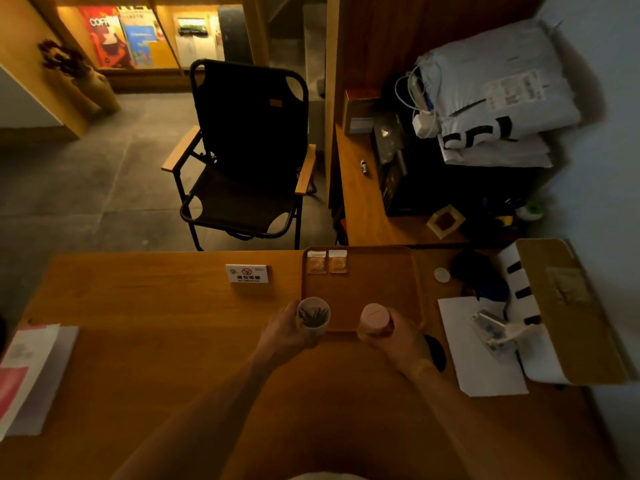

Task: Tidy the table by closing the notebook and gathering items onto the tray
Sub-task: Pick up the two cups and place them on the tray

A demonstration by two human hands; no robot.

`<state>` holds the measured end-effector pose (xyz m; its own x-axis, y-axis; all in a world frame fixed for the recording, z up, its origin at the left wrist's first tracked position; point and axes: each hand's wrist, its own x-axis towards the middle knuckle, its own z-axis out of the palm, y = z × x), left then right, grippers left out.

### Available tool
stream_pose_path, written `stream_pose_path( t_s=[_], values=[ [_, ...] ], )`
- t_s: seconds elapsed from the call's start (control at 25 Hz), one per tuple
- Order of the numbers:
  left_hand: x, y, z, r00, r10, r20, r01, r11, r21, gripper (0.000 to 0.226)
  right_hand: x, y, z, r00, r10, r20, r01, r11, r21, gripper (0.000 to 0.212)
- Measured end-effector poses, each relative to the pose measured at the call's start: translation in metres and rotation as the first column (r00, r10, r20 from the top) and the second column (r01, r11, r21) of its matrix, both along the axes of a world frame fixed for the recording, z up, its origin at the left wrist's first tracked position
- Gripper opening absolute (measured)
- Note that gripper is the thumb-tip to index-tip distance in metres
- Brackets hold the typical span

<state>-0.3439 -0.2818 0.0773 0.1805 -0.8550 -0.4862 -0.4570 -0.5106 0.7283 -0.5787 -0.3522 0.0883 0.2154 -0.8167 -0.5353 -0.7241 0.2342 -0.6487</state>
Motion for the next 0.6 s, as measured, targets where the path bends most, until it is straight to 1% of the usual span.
stream_pose_path(
  t_s=[0.2, 0.4, 0.6],
  values=[
    [-0.035, -0.025, -0.002, 0.998, 0.056, 0.007, -0.057, 0.998, 0.011, 0.072, -0.032, -0.036, -0.005, 0.999, 0.014, 0.040, -0.013, 1.000, -0.022, 0.065],
    [-0.053, -0.049, -0.012, 0.993, 0.058, 0.105, -0.058, 0.998, -0.007, 0.068, -0.046, -0.061, -0.015, 0.999, 0.051, 0.018, -0.051, 0.998, -0.029, 0.060],
    [-0.064, -0.068, -0.031, 0.990, 0.058, 0.131, -0.054, 0.998, -0.029, 0.070, -0.048, -0.077, -0.029, 0.999, 0.040, -0.003, -0.040, 0.999, -0.032, 0.059]
  ],
)
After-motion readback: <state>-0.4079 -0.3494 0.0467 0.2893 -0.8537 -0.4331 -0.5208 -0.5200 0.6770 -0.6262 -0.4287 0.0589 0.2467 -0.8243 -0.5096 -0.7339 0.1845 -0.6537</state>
